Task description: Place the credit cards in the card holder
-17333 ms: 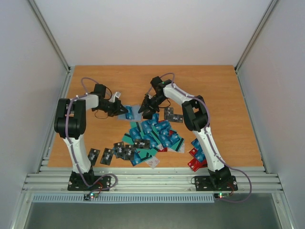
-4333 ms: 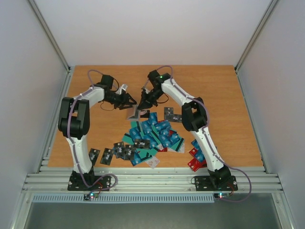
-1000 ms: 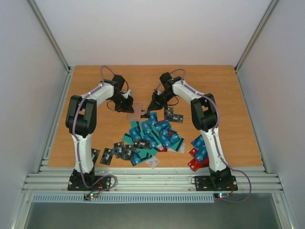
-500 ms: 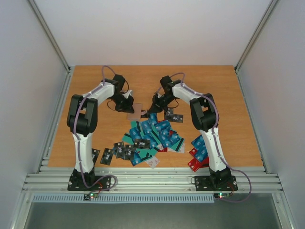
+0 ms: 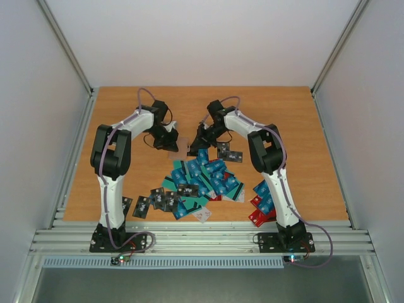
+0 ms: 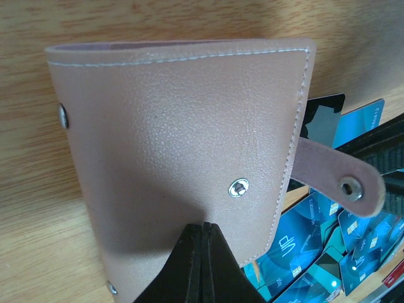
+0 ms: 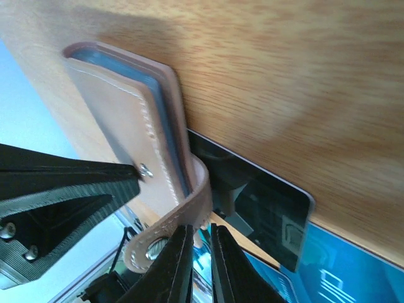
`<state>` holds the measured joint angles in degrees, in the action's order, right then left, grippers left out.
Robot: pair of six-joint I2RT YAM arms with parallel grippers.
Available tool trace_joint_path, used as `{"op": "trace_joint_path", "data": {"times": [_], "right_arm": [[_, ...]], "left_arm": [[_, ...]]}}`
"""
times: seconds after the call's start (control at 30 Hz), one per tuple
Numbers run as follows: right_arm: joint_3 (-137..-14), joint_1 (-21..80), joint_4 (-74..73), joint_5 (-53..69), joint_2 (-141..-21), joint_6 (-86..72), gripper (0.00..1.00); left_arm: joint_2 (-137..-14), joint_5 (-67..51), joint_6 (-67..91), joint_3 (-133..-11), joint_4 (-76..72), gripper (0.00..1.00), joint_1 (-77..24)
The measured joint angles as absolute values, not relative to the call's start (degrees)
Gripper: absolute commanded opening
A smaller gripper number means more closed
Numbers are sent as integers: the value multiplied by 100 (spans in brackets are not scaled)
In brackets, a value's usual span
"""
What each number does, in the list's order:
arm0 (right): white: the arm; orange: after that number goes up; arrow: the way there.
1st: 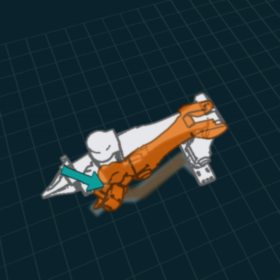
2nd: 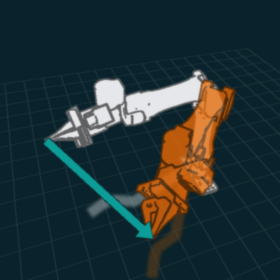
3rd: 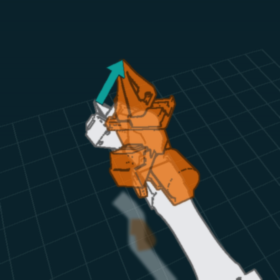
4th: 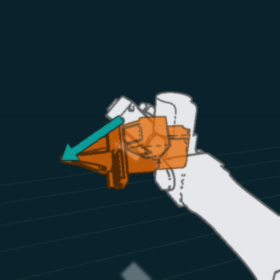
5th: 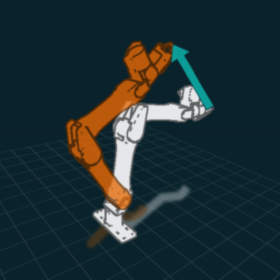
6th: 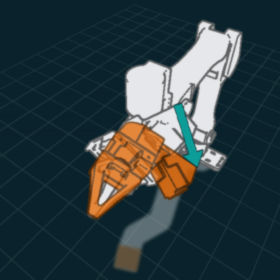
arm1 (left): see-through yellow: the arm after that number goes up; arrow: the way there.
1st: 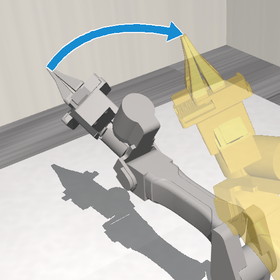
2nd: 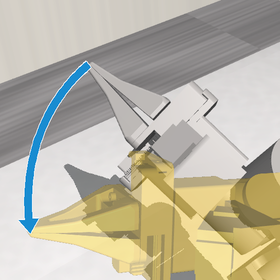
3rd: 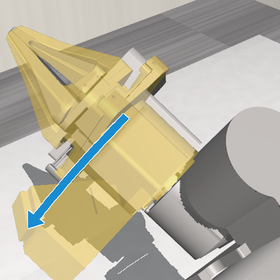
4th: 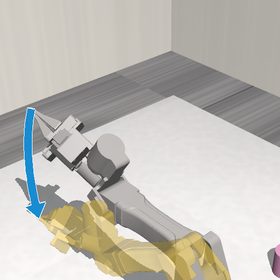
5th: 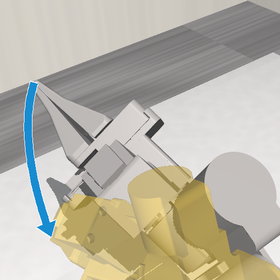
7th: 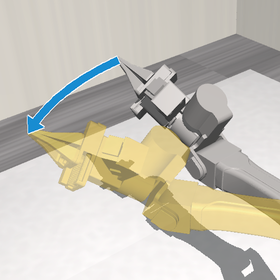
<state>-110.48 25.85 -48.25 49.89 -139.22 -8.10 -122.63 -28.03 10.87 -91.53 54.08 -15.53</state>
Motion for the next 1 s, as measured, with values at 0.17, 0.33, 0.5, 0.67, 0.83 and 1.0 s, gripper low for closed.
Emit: {"op": "trace_joint_path", "data": {"times": [0.17,0.33,0.5,0.67,0.83,1.0], "right_arm": [[-11463,2668,-4925,5028,-14088,-808,11],[-11778,2729,-5026,5052,-14219,-799,11],[-11826,2803,-5072,5072,-14300,-801,12],[-11889,2880,-5113,5094,-14372,-801,12],[-11981,2917,-5113,5103,-14429,-808,11],[-11983,2919,-5078,5118,-14451,-816,12]], "left_arm": [[-12267,-2799,1087,-9183,5428,1,-1553],[-12278,-2799,1087,-9194,5430,1,-1553],[-12302,-2803,1087,-9209,5439,1,-1553],[-12304,-2803,1087,-9216,5450,1,-1553],[-12317,-2801,1087,-9258,5494,1,-1553],[-12361,-2799,1087,-9317,5522,1,-1553]]}}
